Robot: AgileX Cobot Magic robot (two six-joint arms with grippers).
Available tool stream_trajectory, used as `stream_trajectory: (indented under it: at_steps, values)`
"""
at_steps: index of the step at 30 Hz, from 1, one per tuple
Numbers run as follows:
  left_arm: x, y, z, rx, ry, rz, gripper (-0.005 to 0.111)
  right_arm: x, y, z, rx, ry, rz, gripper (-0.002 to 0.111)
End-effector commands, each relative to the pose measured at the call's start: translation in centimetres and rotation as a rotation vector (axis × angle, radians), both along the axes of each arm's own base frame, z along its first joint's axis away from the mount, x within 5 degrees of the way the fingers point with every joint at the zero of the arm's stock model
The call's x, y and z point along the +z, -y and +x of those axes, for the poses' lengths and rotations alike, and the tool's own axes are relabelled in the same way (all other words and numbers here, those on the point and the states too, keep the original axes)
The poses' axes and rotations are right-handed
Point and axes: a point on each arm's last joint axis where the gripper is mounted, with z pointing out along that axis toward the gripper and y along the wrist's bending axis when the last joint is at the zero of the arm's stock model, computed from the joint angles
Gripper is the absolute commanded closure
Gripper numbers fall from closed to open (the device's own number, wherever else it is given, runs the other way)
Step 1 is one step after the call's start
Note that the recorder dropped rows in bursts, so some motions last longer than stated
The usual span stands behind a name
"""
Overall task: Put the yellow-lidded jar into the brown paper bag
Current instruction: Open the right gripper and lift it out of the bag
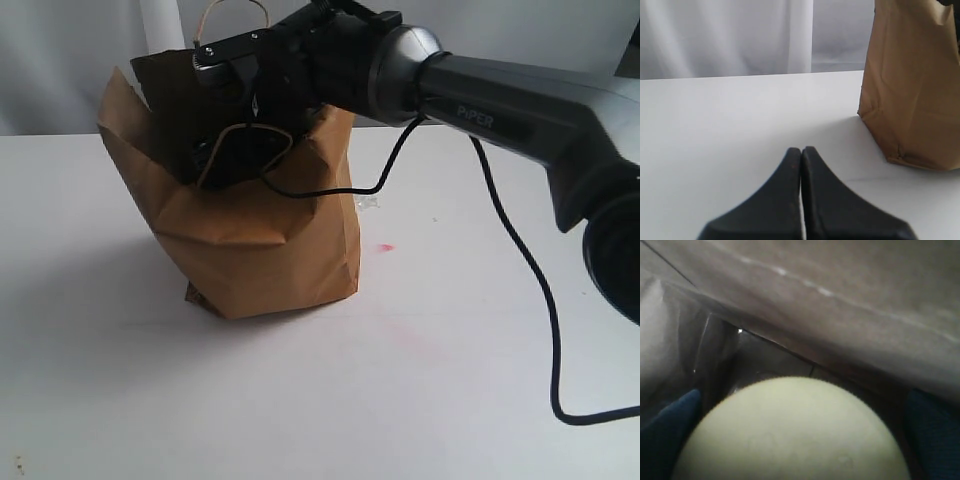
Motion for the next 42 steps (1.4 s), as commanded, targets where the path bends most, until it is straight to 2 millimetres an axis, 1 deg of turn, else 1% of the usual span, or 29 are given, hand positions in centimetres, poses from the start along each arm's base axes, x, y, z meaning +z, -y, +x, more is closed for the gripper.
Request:
stream_trajectory:
  at_steps: [1,4,11,14,21,26,29,31,34,37,38,39,42]
  values:
    - [0.1,0.0,0.0,-0.004,0.009,-0.007,0.106,0.3,0.0,0.0,0.006,0.005,-0.014,0.003]
    - [0.1,0.0,0.0,-0.004,0.009,-0.007,0.106,1.2,0.0,0.1,-0.001,0.008,-0.014,0.003]
    - [0.1,0.0,0.0,-0.004,0.009,-0.007,0.106,5.9,-0.2,-0.1,-0.026,0.017,0.059,0.003]
    - [0.1,0.0,0.0,-0.004,0.009,-0.007,0.106,7.5,-0.5,-0.4,-0.018,0.01,0.102,0.003]
    - [0.1,0.0,0.0,-0.004,0.009,-0.007,0.106,10.0,-1.0,-1.2,0.02,-0.002,0.184,0.003]
    - [0.1,0.0,0.0,-0.004,0.009,-0.007,0.106,11.7,-0.7,-1.7,0.023,0.006,0.186,0.003]
    - [0.1,0.0,0.0,-0.004,0.009,-0.007,0.106,13.2,-0.5,-2.3,0.023,0.01,0.189,0.006]
    - [0.1,0.0,0.0,-0.004,0.009,-0.007,0.106,14.5,-0.4,-2.5,0.025,0.05,0.208,0.012]
    - [0.1,0.0,0.0,-0.004,0.009,-0.007,0.106,16.8,-0.1,-3.3,0.032,0.109,0.231,0.028]
    - [0.1,0.0,0.0,-0.004,0.009,-0.007,0.106,19.1,0.3,-4.6,0.046,0.144,0.271,0.051]
    - [0.1,0.0,0.0,-0.004,0.009,-0.007,0.106,19.7,0.3,-5.1,0.057,0.146,0.297,0.063]
    - [0.1,0.0,0.0,-0.004,0.009,-0.007,0.106,20.5,0.3,-5.6,0.066,0.154,0.318,0.07]
    - [0.1,0.0,0.0,-0.004,0.009,-0.007,0.106,22.5,0.1,-7.3,0.137,0.163,0.398,0.094]
